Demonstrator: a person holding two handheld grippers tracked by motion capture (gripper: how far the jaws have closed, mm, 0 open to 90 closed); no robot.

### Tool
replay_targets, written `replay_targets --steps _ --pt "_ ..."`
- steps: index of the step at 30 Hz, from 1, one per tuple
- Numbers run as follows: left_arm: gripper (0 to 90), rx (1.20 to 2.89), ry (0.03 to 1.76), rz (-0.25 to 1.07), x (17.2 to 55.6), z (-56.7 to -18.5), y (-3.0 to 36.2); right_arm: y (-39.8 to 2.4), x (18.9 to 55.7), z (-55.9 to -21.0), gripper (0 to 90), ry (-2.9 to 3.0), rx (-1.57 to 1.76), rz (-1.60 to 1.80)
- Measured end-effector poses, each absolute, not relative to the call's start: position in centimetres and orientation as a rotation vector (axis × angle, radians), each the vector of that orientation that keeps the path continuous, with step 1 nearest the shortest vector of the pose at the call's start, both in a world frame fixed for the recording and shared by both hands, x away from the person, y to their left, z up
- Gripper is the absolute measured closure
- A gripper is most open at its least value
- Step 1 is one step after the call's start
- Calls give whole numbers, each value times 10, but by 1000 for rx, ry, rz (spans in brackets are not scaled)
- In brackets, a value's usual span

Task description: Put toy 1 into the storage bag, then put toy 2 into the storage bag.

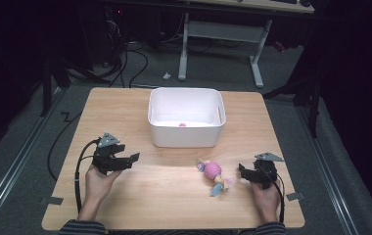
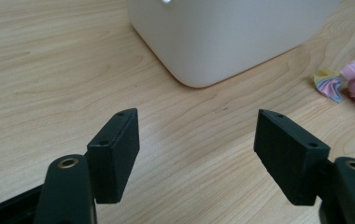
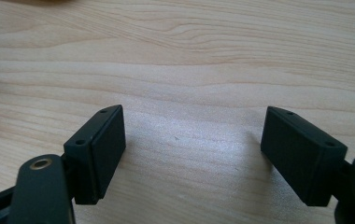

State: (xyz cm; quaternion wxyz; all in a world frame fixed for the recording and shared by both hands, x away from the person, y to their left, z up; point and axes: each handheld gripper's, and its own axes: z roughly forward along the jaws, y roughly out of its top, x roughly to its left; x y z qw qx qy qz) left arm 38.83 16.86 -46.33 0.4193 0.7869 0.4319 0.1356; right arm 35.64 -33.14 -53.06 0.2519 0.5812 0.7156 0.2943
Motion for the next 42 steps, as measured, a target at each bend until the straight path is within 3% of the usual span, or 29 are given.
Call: replay_targets --steps 28,42 --pt "314 2129 1089 518 397 -519 133 -331 356 -531 221 1949 1578 802" --pt "308 2123 1109 452 406 -531 131 -331 356 -531 222 1949 1578 802"
